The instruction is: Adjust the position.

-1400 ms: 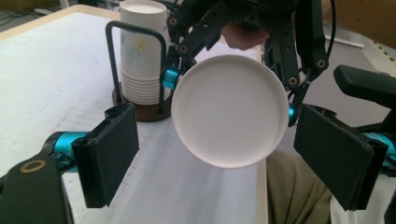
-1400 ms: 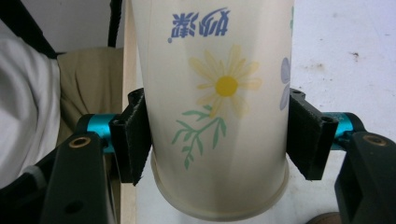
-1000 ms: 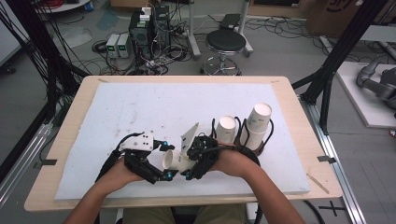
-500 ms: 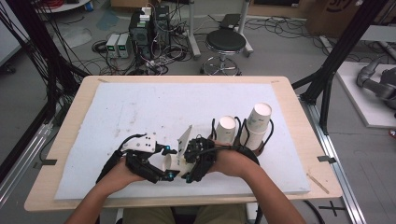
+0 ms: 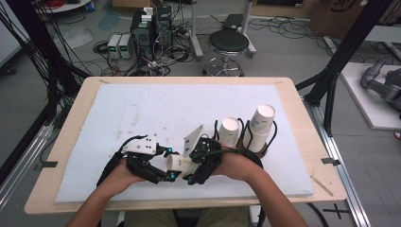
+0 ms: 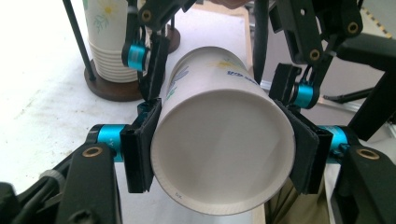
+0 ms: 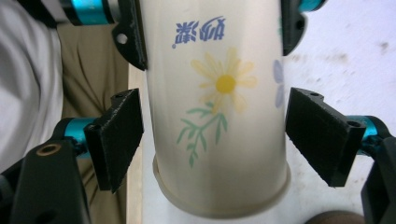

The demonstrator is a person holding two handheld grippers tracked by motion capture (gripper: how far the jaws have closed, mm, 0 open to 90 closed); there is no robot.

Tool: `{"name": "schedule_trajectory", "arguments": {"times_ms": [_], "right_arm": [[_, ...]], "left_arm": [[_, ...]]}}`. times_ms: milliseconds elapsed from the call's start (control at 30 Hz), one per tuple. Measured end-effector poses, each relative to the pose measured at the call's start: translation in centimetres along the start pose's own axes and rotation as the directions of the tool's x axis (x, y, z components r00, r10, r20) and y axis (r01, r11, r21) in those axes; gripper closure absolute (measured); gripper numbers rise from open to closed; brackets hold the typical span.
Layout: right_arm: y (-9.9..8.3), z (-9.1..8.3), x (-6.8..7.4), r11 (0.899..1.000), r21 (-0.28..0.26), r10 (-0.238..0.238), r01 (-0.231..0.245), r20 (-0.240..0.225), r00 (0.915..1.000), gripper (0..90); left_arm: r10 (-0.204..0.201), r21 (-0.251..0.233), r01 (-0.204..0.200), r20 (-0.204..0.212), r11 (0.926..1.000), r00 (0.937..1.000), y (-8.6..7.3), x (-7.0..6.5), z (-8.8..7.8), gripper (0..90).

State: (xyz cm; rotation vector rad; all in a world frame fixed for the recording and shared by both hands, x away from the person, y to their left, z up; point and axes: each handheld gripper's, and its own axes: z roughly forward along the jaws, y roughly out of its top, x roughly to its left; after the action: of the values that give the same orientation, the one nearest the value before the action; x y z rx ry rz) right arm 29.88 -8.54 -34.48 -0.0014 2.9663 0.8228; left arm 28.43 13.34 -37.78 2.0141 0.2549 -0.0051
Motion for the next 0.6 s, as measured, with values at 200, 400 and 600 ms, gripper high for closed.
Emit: {"name": "schedule_trajectory", "arguments": {"times_ms": [200, 400, 600], "right_arm": [[-1.0, -1.1, -0.3, 0.989, -0.145, 0.044, -0.042, 0.01, 0.999, 20.5], [-2.2, -2.0, -0.3, 0.951, -0.294, 0.102, -0.095, 0.01, 0.9947, 20.5], [-4.4, -2.8, 0.0, 0.872, -0.462, 0.197, -0.161, 0.031, 0.98, 20.5]], "left_arm": [[-0.023, -0.042, 0.023, -0.002, 0.9989, 0.9997, -0.3, 0.5, -0.5, 36.7], [-0.045, -0.093, 0.044, -0.007, 0.9947, 0.999, -0.8, 1.1, -1.2, 36.7], [-0.057, -0.145, 0.054, -0.014, 0.988, 0.9983, -1.1, 1.4, -1.7, 36.7]]}}
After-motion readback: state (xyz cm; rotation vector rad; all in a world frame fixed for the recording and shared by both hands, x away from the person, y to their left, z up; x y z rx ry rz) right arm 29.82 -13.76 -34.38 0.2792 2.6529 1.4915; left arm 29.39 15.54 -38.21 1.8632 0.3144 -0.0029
